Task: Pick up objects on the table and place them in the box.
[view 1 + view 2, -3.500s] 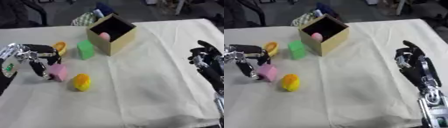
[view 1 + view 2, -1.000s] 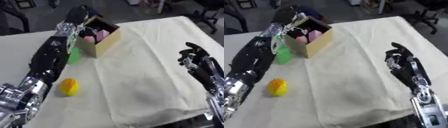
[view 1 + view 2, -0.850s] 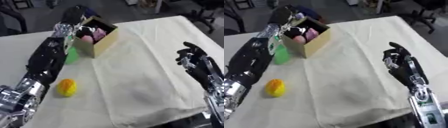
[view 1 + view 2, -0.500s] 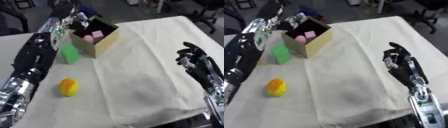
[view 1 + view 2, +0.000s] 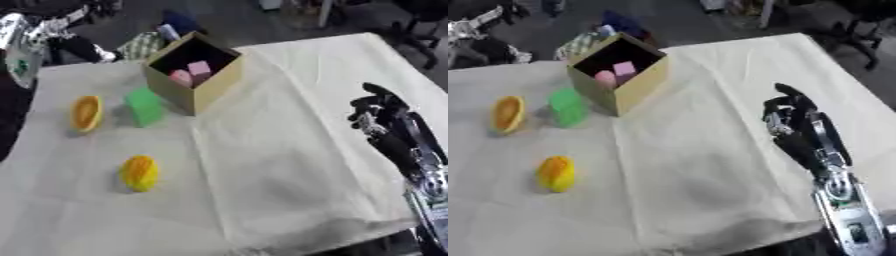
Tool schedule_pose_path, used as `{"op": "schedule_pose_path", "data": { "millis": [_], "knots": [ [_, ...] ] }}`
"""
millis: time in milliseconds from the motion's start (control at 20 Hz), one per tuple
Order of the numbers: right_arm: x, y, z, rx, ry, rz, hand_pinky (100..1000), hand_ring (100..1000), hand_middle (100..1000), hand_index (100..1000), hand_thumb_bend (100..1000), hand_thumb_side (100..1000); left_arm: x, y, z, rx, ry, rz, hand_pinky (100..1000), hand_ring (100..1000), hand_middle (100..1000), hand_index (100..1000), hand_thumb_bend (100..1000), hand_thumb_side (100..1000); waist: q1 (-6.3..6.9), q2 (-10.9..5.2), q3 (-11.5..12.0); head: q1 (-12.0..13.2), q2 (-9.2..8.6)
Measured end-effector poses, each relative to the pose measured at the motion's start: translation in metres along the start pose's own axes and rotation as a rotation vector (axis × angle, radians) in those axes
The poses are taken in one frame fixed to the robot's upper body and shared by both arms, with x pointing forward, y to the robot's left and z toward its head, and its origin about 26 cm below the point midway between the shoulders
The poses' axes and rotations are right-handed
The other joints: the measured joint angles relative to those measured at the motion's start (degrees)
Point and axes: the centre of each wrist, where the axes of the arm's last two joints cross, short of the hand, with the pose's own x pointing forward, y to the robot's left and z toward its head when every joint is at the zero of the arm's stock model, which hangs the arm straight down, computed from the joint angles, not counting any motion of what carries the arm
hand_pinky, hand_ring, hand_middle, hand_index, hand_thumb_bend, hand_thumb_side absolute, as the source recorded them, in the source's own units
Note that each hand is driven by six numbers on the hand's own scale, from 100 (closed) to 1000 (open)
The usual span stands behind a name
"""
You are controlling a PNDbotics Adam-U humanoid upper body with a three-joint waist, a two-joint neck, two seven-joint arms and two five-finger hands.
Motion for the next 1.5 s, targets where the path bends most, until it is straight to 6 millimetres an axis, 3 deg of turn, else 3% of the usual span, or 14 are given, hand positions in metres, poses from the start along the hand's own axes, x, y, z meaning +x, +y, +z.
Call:
{"op": "schedule_pose_path", "data": {
  "millis": [350,650,850,900,1000,1150,1250,1500],
  "knots": [
    [0.0,0.0,0.0,-0.001,-0.001,0.002,586,606,668,909,100,534,-0.02,-0.042,-0.006,-0.192,0.122,0.045,795,746,794,919,654,528,0.0,0.0,-0.01,-0.01,0.0],
    [0.0,-0.001,0.0,-0.003,-0.001,0.002,586,606,668,909,100,534,-0.02,-0.069,-0.012,-0.232,0.19,0.05,758,704,767,894,617,459,0.0,0.01,0.04,-0.01,0.0],
    [0.0,-0.002,0.0,-0.006,-0.001,0.002,586,606,668,909,100,534,-0.021,-0.085,-0.013,-0.224,0.216,0.066,682,613,667,819,519,259,-0.02,0.01,0.1,-0.01,0.0],
    [0.0,-0.002,0.0,-0.006,-0.001,0.002,586,606,668,909,100,534,-0.021,-0.088,-0.013,-0.222,0.219,0.068,633,562,601,775,466,145,-0.02,0.01,0.14,-0.01,0.0],
    [0.0,-0.002,0.0,-0.007,-0.001,0.002,586,606,668,910,100,534,-0.021,-0.09,-0.014,-0.206,0.216,0.07,563,497,519,705,368,139,-0.02,0.01,0.21,-0.01,0.0],
    [0.0,-0.002,0.0,-0.007,0.0,0.002,586,606,668,910,100,534,-0.019,-0.085,-0.014,-0.16,0.19,0.084,509,444,447,644,259,138,-0.02,0.01,0.26,-0.01,0.0],
    [0.0,-0.002,0.0,-0.007,0.0,0.002,586,606,668,910,100,534,-0.015,-0.072,-0.013,-0.083,0.158,0.104,493,424,420,625,222,134,-0.02,0.01,0.34,-0.01,0.0],
    [0.0,-0.002,0.0,-0.007,0.001,0.002,586,606,667,909,100,535,0.005,-0.004,-0.008,0.229,0.087,0.108,496,418,410,627,183,118,-0.02,0.01,0.18,0.11,0.0]
  ]
}}
